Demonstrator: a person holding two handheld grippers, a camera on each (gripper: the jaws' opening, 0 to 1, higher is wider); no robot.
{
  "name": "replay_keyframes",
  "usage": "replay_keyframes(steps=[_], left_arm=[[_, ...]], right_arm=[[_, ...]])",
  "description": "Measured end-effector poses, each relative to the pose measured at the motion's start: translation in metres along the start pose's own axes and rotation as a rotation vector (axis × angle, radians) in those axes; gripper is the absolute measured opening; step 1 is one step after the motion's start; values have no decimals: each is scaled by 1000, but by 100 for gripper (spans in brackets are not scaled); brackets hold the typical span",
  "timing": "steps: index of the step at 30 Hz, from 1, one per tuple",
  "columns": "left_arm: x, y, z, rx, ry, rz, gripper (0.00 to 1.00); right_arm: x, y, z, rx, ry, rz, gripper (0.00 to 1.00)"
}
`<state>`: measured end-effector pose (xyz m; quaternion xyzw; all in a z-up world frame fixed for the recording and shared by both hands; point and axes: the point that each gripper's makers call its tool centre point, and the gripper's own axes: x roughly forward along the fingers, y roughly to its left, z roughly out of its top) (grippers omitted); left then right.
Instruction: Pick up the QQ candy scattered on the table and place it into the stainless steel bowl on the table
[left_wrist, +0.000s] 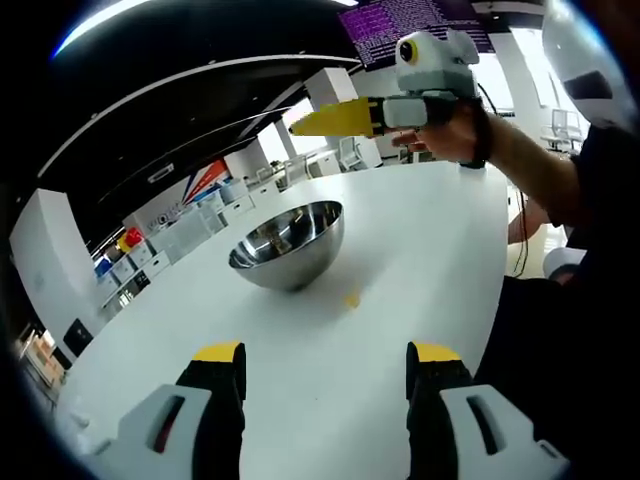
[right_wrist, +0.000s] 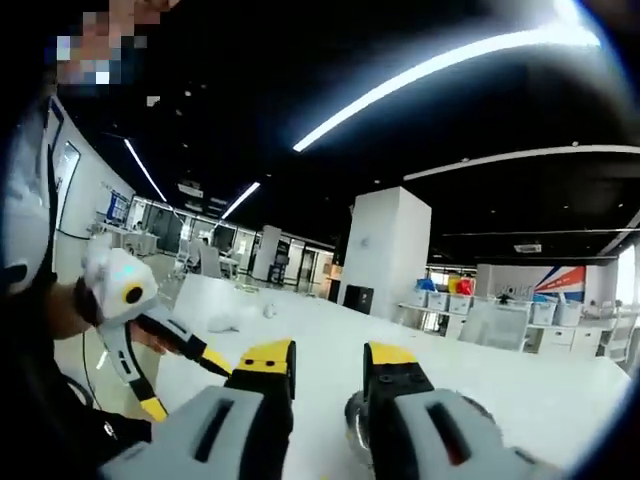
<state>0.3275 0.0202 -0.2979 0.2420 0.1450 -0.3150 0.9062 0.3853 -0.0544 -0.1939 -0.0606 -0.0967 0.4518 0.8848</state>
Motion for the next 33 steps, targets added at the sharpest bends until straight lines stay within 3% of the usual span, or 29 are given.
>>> replay_keyframes(steps=[7, 12, 16, 18, 23, 26, 33], left_arm=[[1, 1, -1, 0, 1, -1, 65], [2, 1, -2, -2, 2, -4, 65], [3, 0, -2, -1, 2, -7, 65], [3, 0, -1, -2, -1, -7, 65], [4, -2, -1, 2, 1, -14, 65], [4, -2, -2, 1, 1, -14, 65], [4, 0, -4, -2, 6, -12, 65]], right_arm=[[0, 13, -58, 93, 117, 0, 23], [1, 21, -93, 113, 190, 5, 23], [3, 11, -128, 106, 277, -63, 22], [4, 11, -142, 109, 306, -64, 22], [8, 10, -160, 113, 332, -78, 22], [8, 8, -174, 128, 385, -100, 17], [8, 10, -174, 112, 372, -103, 17]])
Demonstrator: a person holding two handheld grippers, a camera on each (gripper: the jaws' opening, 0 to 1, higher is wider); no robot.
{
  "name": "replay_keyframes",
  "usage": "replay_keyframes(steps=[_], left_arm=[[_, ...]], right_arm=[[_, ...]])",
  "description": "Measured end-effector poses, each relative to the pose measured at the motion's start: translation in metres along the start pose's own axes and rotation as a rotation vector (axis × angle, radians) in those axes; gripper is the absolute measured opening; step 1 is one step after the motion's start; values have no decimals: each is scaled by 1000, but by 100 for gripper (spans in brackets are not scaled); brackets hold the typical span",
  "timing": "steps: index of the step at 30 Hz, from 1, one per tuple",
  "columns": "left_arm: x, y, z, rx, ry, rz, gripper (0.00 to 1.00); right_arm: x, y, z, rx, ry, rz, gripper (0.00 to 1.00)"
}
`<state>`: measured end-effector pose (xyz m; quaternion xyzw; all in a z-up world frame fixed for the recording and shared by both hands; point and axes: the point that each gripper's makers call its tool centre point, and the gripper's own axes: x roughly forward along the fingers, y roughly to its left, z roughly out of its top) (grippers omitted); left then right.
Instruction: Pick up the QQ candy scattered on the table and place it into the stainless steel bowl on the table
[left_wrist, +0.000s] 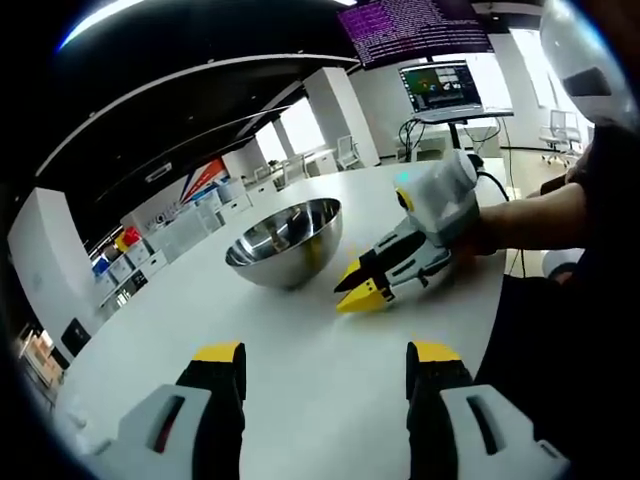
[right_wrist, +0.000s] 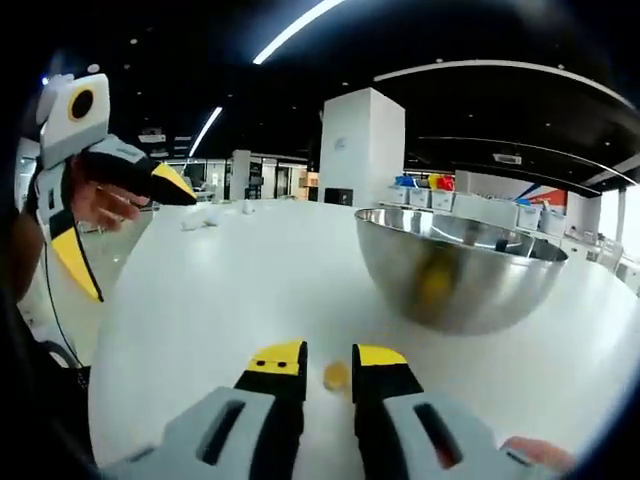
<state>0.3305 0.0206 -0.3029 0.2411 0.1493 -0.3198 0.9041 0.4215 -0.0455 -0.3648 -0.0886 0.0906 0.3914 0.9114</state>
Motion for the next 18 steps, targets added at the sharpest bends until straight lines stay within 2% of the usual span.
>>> replay_keyframes(steps=[4, 13, 18], left_arm=[[2, -1, 0, 1, -1, -8, 65], [4, -1, -2, 4, 6, -12, 64], [4, 0, -6, 18, 19, -7, 64]], right_arm=[[1, 2, -6, -17, 19, 0, 17], [1, 1, -7, -34, 23, -6, 15], [1, 0, -10, -46, 35, -9, 10]])
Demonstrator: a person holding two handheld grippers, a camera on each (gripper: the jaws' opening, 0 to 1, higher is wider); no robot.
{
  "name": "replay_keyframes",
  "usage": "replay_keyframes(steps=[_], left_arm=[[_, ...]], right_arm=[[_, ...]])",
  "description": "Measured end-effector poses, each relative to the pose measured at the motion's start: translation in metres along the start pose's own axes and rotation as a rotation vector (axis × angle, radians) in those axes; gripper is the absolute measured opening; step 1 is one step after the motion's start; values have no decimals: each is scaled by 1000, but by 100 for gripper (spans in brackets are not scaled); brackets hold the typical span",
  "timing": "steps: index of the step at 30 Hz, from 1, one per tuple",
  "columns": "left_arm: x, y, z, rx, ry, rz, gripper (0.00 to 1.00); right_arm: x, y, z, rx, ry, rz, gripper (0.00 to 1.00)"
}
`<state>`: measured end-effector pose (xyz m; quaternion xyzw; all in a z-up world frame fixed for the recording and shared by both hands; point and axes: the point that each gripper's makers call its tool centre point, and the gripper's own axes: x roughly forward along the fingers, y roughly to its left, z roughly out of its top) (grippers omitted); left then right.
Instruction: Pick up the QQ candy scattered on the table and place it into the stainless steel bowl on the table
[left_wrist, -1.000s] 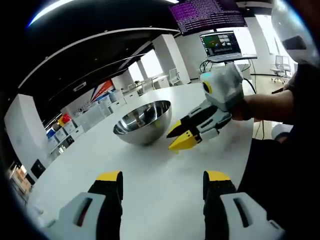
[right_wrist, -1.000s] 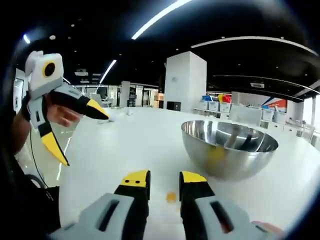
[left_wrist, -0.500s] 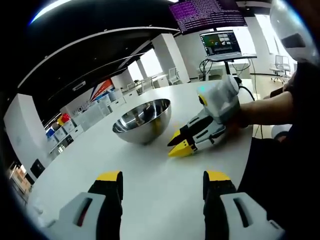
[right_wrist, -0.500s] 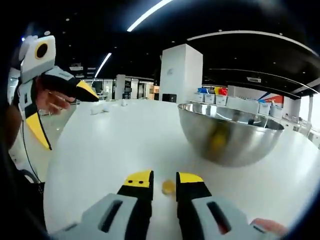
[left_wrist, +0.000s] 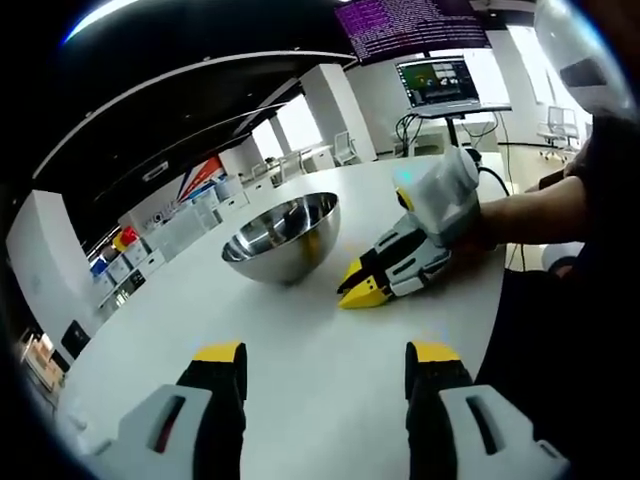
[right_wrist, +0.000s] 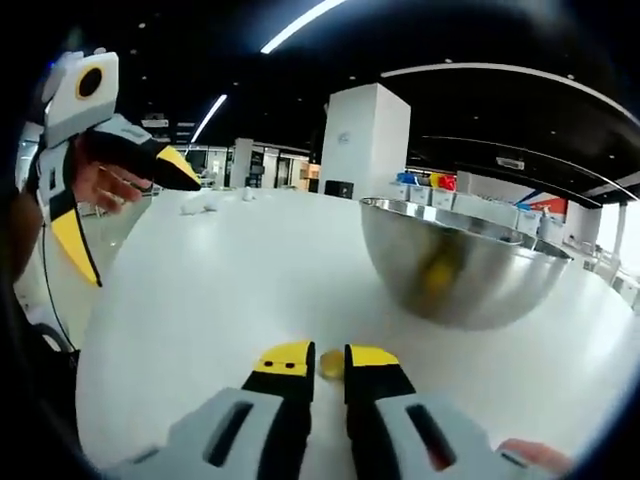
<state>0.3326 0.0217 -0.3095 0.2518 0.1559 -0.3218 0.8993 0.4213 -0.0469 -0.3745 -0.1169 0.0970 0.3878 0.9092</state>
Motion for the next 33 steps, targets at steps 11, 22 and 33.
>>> replay_keyframes(steps=[11, 22, 33], left_arm=[[-3, 0, 1, -9, -13, 2, 64], [-6, 0, 3, -11, -21, 10, 64], [-7, 0, 5, -13, -24, 12, 64]], right_arm=[[-1, -1, -1, -8, 3, -3, 7], [-4, -1, -2, -2, 10, -1, 6], [-14, 3, 6, 40, -3, 19, 6]])
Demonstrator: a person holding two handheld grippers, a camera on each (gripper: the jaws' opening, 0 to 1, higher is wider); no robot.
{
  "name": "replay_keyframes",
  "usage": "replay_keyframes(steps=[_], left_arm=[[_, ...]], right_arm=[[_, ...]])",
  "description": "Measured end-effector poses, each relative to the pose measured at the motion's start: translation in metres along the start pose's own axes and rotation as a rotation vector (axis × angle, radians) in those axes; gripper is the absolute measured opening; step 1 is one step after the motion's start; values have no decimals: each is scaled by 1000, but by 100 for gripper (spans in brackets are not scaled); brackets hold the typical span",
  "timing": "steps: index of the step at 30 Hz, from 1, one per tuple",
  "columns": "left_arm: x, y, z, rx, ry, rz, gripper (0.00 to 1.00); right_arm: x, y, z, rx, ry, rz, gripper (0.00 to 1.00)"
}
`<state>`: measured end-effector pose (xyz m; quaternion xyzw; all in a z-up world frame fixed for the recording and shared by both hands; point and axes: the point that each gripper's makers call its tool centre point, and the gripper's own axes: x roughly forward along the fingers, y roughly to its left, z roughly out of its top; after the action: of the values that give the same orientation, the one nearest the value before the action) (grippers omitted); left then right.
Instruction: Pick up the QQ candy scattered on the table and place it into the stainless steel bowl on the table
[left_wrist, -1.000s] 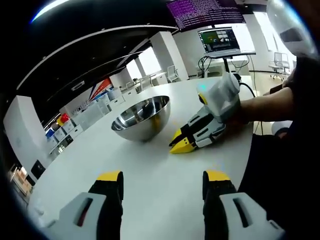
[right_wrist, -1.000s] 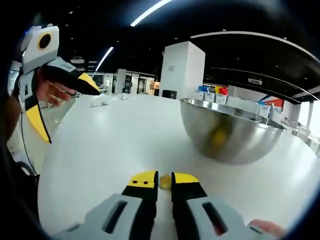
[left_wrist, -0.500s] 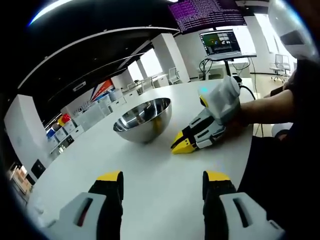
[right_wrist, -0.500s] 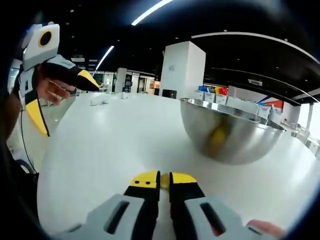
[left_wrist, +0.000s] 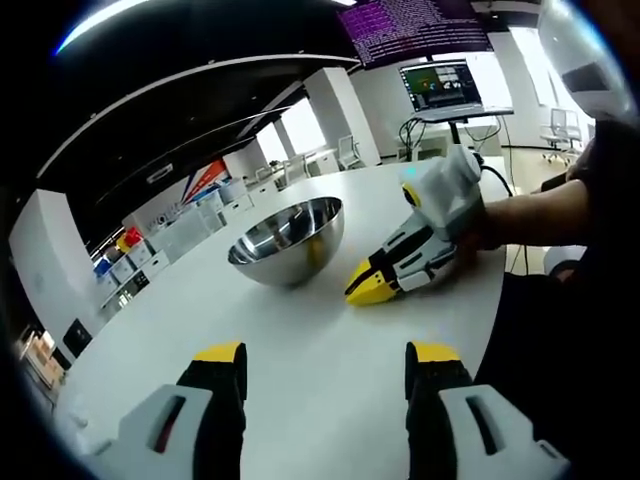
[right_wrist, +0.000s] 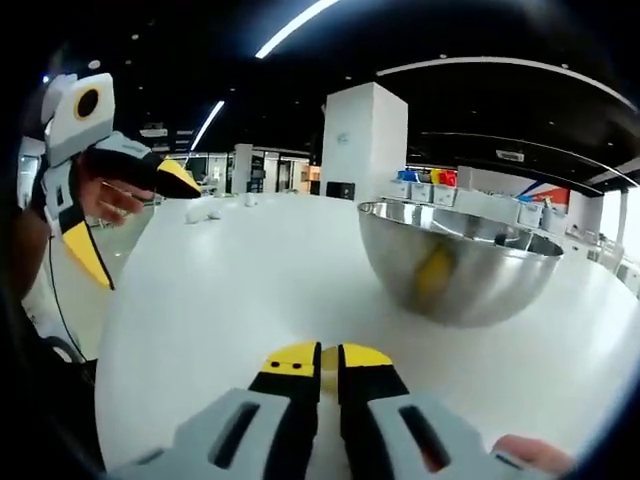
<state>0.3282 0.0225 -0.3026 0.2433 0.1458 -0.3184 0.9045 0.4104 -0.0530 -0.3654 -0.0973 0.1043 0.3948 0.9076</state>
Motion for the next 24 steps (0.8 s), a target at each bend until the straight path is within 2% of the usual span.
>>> replay_keyframes(steps=[2, 4, 7, 13, 18, 24], left_arm=[[0, 0, 0, 2, 1, -1, 64], [1, 1, 0, 2, 3, -1, 64], [1, 1, 1, 5, 2, -1, 64], [0, 2, 2, 7, -1, 3, 64], [0, 2, 2, 8, 2, 2, 64], [-1, 1, 5, 15, -4, 2, 64]], right_arm=[[-4, -1, 6, -46, -8, -11, 6], [-9, -1, 12, -54, -10, -15, 6], [-18, 0, 26, -49, -23, 16, 6], [-44, -17, 72, -9, -99, 3, 6], [-65, -41, 114, -74, -164, -64, 6], [-77, -68, 154, -131, -223, -123, 6]])
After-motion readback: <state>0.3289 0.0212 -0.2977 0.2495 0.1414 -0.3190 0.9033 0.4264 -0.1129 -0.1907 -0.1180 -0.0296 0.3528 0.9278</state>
